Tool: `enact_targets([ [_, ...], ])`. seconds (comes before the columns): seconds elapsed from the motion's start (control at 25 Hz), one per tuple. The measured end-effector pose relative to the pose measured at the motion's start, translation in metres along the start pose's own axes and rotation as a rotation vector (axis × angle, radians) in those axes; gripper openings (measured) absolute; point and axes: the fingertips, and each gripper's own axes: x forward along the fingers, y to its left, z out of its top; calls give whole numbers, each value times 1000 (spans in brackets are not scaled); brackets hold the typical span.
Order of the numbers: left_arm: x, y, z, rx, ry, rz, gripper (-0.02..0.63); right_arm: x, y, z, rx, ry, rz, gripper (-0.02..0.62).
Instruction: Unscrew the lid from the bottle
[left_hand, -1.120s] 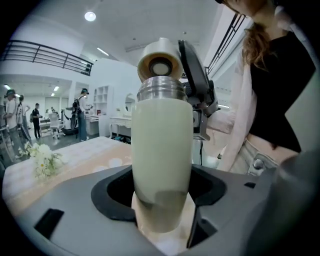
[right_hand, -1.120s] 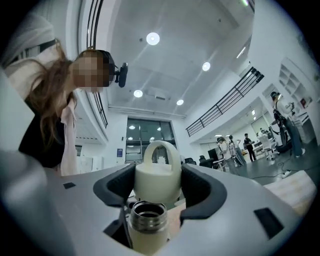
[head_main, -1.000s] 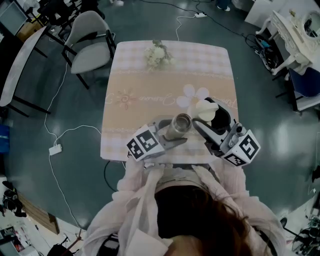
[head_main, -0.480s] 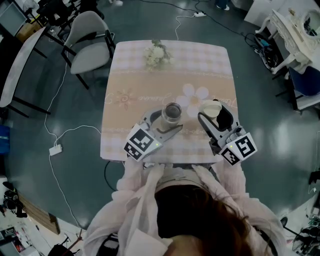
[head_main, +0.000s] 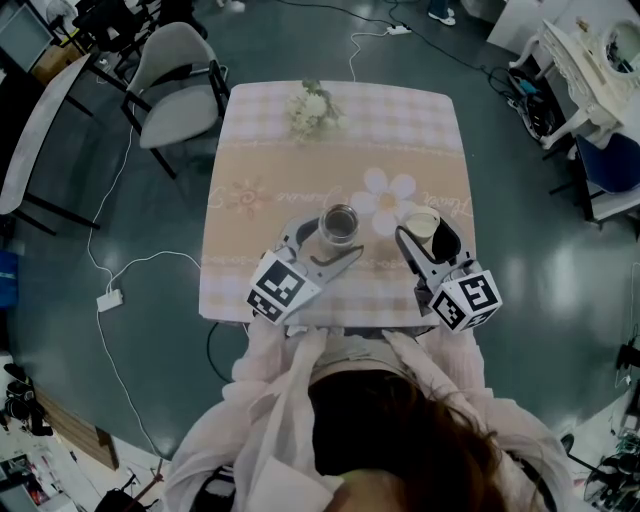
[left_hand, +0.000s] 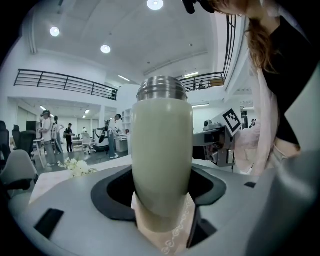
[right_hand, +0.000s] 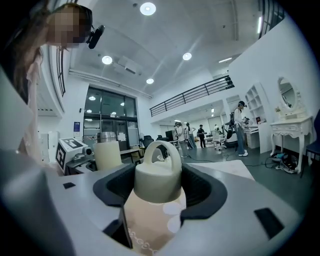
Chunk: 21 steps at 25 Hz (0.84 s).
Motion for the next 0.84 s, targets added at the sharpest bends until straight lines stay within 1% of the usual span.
enact_targets([
  [0.24, 0, 0, 0, 1, -1, 6, 313, 2, 2, 1, -7, 5, 2, 304],
  [0.44, 1, -1, -4, 9, 16, 4, 313, 4, 5, 2, -18, 9, 13, 304],
  [0.6, 0, -1, -4, -6, 18, 2, 313, 4, 6, 4, -24, 10, 15, 304],
  [0.72, 0, -1, 1, -24, 3, 0, 313, 2, 5, 4, -27, 11, 15, 304],
  [0.84, 0, -1, 2, -24, 1, 5, 313, 0, 5, 4, -31, 13, 15, 304],
])
